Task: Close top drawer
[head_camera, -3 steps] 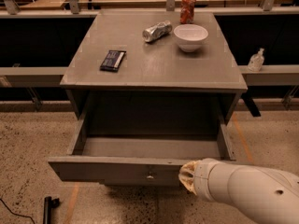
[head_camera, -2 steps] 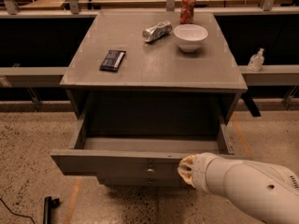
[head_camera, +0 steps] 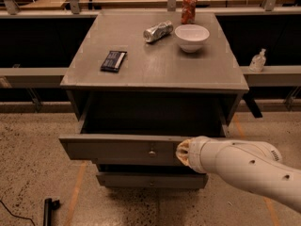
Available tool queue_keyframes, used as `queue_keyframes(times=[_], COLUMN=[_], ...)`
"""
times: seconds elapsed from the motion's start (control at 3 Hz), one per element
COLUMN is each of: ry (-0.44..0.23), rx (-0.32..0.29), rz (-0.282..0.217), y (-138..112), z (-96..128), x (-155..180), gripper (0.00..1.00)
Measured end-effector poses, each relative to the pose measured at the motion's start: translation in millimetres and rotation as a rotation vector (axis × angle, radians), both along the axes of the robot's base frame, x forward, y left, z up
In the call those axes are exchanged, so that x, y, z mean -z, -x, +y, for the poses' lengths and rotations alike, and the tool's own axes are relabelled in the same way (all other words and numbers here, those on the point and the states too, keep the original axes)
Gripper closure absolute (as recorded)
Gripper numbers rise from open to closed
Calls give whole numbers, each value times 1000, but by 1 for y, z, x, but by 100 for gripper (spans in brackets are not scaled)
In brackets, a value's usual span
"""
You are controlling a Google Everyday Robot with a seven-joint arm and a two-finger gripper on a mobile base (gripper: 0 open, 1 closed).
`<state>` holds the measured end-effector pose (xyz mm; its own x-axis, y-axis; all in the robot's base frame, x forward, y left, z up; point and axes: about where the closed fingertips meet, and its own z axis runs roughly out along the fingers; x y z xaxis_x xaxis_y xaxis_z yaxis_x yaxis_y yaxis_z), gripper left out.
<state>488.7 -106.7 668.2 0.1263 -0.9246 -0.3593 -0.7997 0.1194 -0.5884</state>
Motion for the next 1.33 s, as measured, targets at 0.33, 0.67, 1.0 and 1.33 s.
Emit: queue_keyframes(times=[0.33, 0.67, 1.0, 1.33], ry=[19, 30, 33, 28], rx=[-2, 1, 8, 12], rz=[-26, -27, -26, -26], y=[-33, -65, -100, -118], z=[-5, -7, -3, 1], x=[5, 12, 19, 22], gripper=[100, 100, 100, 100])
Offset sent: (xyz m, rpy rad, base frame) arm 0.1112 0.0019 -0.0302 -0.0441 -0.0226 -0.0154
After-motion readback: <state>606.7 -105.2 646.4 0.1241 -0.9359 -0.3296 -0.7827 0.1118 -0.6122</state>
